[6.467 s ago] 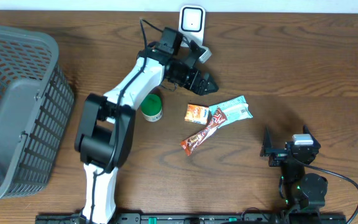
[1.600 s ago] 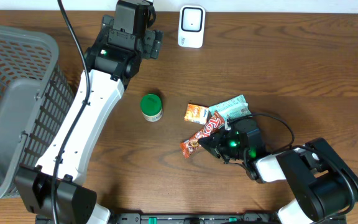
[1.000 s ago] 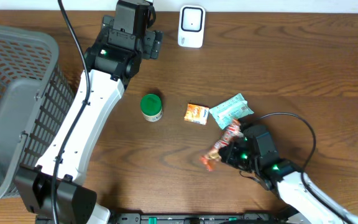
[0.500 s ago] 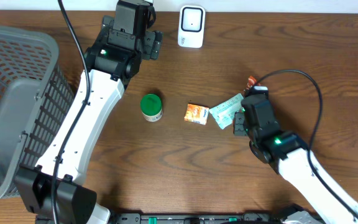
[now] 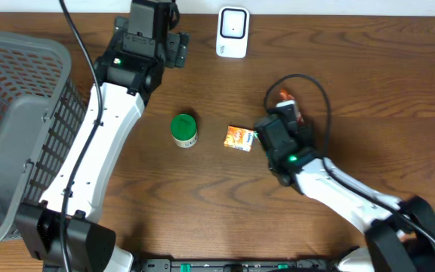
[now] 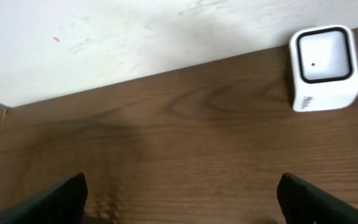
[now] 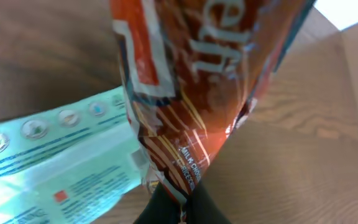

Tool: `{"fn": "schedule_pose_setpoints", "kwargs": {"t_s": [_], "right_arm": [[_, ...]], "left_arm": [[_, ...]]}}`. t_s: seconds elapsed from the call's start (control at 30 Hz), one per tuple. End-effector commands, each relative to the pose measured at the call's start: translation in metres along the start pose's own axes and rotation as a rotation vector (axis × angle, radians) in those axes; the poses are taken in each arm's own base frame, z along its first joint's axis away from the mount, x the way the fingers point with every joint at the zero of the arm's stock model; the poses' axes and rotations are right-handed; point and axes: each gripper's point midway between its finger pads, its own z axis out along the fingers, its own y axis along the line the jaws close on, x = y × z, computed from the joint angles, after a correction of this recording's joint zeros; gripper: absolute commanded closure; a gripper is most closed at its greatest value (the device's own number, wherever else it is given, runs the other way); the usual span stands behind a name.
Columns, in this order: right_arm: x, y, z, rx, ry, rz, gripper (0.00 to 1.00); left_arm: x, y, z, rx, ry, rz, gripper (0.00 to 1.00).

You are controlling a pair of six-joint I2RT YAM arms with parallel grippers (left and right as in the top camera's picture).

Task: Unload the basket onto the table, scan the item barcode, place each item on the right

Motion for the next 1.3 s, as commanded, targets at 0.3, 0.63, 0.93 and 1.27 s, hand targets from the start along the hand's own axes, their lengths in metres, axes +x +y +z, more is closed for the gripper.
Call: {"fn": "schedule_pose_setpoints", "kwargs": {"t_s": [0.3,0.63,0.93,1.27], "right_arm": [[0.017,0.088,-0.029,-0.060,-0.070,-0.158,0.56],[-0.009,0.114,-0.086,-0.290,-0.125,0.031,0.01],[-0.058,0.036,-0.105,-0.277,-0.215,0.179,0.99],[-0.057,-0.009,-0.011,-0.078,-0.125,0.047,0.99]], "left_arm": [[0.000,0.020,0.000,-0.030,-0.004,-0.015,0.02],[0.000,0.020,0.000,-0.030,-0.004,-0.015,0.02],[0.000,0.020,0.000,-0.030,-0.003,-0.015,0.02],[0.000,0.020,0.000,-0.029,-0.003,-0.023,0.02]]}}
